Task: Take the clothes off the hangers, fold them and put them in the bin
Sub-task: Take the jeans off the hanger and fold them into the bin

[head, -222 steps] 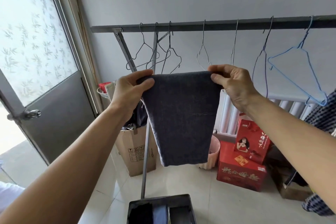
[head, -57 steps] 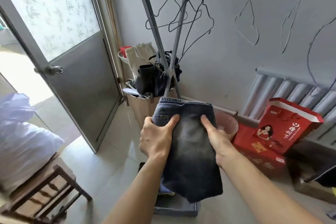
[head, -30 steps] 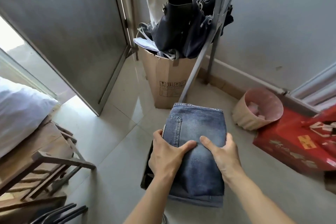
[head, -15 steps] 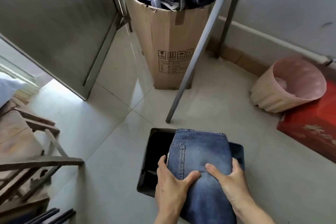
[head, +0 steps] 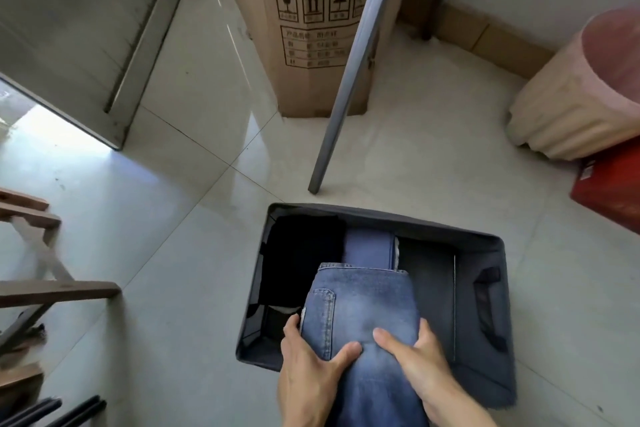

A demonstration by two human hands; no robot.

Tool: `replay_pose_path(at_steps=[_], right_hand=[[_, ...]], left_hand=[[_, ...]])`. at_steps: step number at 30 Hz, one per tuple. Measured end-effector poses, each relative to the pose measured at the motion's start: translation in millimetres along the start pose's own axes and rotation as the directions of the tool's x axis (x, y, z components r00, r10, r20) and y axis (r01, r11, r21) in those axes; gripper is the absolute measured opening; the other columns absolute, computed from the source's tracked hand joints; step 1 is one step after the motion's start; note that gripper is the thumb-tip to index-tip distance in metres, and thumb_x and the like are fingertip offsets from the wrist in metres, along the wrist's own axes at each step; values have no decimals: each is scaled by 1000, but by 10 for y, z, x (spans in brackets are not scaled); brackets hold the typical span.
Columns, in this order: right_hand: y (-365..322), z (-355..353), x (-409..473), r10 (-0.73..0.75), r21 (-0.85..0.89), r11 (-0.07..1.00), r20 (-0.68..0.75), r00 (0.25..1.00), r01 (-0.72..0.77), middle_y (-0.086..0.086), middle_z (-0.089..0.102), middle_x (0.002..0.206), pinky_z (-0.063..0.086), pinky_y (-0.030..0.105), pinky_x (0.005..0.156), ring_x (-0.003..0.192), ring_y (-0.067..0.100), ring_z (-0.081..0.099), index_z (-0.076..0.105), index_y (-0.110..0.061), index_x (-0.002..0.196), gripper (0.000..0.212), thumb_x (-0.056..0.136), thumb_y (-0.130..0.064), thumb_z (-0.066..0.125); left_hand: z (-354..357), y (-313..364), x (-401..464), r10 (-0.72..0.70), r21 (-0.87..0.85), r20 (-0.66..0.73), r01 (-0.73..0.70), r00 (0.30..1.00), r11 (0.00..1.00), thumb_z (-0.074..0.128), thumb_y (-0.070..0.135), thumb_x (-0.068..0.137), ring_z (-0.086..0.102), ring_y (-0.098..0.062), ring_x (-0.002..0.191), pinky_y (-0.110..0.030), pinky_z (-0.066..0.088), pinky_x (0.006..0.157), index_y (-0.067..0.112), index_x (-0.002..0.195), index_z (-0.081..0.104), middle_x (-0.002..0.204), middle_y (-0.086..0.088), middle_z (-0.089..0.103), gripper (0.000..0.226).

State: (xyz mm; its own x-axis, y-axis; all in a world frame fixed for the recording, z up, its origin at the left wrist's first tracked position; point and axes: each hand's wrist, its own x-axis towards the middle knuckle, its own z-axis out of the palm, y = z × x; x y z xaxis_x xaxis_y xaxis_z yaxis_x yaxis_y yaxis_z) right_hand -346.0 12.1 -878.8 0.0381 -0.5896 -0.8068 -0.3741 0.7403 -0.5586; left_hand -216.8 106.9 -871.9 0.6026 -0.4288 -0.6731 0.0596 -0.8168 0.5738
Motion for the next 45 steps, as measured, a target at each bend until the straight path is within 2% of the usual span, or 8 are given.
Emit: replay_pose_path(at_steps=[9,18,21,25,30,33,36,45], right_hand=[[-101,148,376,-68,68,995,33,997,66,9,74,97,60,44,78,86,25,74,58,-15,107,42,73,-10,83],[-367,830,838,-139,77,988,131,982,130,4,71,101,58,29,71,88,17,71,54,-17,111,44,77,-7,79],[-342,1030,1032,-131,78,989,119,984,122,6,70,106,56,28,72,91,17,70,51,-16,115,44,80,-4,76],[-226,1201,1212,-83,56,995,107,991,77,9,65,116,56,34,82,99,20,66,47,-15,116,40,86,-5,70],[-145,1394,1222,-91,-235,967,31,995,96,7,43,141,32,30,104,133,25,40,28,-7,140,54,99,-30,53],[-173,1422,1340,-51,-456,890,-101,994,-1,17,37,148,31,44,110,139,35,31,33,-2,137,63,95,-43,55],[-301,1345,1369,7,-469,881,-96,995,-51,19,42,145,37,46,108,135,38,38,32,-2,137,71,90,-46,61],[-677,879,548,-54,-454,891,-39,998,31,8,55,128,43,37,95,118,30,54,46,-11,126,42,97,-42,50]], left_hand=[[108,-2,444,78,54,-55,-75,995,996,82,61,60,52,-20,126,-31,40,87,29,147,18,147,6,40,113],[-185,-47,1108,185,63,-187,-176,965,982,83,47,69,42,-23,133,-27,31,104,23,152,21,144,-5,37,106],[-141,-78,1237,193,225,-157,-155,969,962,70,54,80,43,-32,128,-39,35,106,28,155,9,138,-11,35,100],[-104,-114,1370,121,387,-46,-94,992,917,53,57,91,18,-33,146,-42,23,115,30,156,-5,159,-19,12,92],[-138,-197,1537,263,563,118,-283,958,777,51,66,88,-4,-22,152,-39,24,117,45,153,-10,164,-3,-15,91],[-119,-152,1581,204,688,137,-241,969,685,49,67,88,-8,-25,152,-40,17,120,43,154,-9,162,-11,-19,91],[-114,0,1572,118,734,142,-184,983,653,52,64,88,-5,-28,151,-42,19,118,40,155,-6,162,-15,-14,92],[-270,568,929,-4,420,200,-82,980,904,56,46,93,10,-31,147,-39,18,118,20,156,18,160,-12,10,77]])
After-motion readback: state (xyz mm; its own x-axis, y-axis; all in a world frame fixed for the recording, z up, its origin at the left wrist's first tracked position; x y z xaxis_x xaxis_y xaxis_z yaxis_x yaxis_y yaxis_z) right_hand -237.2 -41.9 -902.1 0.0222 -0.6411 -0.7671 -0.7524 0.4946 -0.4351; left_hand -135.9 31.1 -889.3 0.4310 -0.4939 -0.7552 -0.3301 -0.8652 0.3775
